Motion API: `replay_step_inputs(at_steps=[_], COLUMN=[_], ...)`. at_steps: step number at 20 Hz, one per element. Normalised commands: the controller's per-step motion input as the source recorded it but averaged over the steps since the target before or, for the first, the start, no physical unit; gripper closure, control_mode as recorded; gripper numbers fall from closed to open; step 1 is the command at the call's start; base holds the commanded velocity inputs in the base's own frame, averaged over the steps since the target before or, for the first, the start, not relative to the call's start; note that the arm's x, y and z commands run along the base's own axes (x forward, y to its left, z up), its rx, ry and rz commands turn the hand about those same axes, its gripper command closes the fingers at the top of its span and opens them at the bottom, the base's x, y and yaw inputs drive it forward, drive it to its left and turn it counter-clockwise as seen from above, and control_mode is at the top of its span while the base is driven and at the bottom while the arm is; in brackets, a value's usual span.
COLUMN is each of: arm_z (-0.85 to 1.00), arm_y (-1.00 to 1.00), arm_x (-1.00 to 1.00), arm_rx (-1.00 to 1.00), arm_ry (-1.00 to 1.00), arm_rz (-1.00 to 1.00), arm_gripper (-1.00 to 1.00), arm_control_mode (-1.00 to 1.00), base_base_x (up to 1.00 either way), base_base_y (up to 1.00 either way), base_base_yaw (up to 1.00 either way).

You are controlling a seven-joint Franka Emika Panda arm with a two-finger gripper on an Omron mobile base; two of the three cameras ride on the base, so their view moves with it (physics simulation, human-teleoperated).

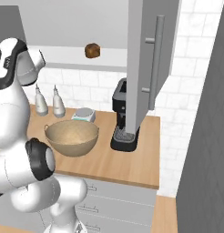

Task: Open the cabinet, pick up the bread from the cabinet and place it in the basket. Then move the basket to the dining counter.

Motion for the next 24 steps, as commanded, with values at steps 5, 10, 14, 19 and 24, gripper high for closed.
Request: replay_step_inputs(at_steps=[5,10,14,19,24], arm_z=[-0.49,-0.15,0.0,-0.12,-0.33], arm_y=[1.0,1.0,0.38,-0.73,-1.0], arm_x=[0.1,0.28,0.13,0.44,0.06], arm_rx=[0.0,-0.05,-0.01,-0.04,-0.23], arm_ry=[0.09,0.0,0.0,-0.09,-0.31], arm_rz=[0.03,-0.08,-0.09,0.0,0.0], arm_gripper=[-1.0,-1.0,-1.0,-1.0,-1.0], arm_control_mode=[-1.0,-1.0,-1.0,-1.0,-1.0], base_base_x=[0.0,0.0,0.0,0.0,0.0], base_base_y=[0.0,0.0,0.0,0.0,0.0], base_base_yaw=[0.0,0.0,0.0,0.0,0.0])
